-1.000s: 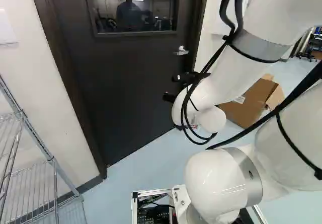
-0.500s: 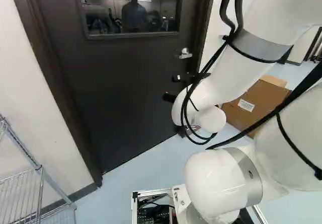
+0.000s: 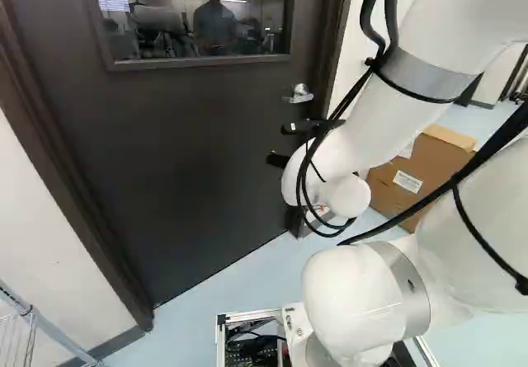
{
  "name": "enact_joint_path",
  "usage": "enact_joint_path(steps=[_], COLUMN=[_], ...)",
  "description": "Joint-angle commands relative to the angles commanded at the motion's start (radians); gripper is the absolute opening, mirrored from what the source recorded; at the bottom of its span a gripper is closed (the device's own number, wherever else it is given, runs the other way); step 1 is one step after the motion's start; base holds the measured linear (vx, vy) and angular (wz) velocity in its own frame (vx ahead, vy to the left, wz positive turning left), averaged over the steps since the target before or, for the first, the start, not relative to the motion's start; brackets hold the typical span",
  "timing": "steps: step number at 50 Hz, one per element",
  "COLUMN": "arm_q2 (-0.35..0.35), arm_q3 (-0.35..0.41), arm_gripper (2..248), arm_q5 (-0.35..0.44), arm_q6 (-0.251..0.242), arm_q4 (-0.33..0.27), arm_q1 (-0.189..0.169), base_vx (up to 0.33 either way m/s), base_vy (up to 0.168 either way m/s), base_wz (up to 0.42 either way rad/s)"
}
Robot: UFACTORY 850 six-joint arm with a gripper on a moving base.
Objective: Open the door and move inside
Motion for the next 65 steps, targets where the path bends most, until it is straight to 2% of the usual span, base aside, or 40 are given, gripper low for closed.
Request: enact_joint_path(steps=[28,65], arm_q2=[0.0,0.0], arm_q3=[0.0,0.0], arm_gripper=[247,247], arm_q5=[0.0,0.0], arm_q6=[0.0,0.0], arm_q4=[0.0,0.0], arm_q1=[0.0,0.0], base_vx=[0.17,0.003], base_vy=[-0.008,0.001], base_wz=[-0.011,0.001])
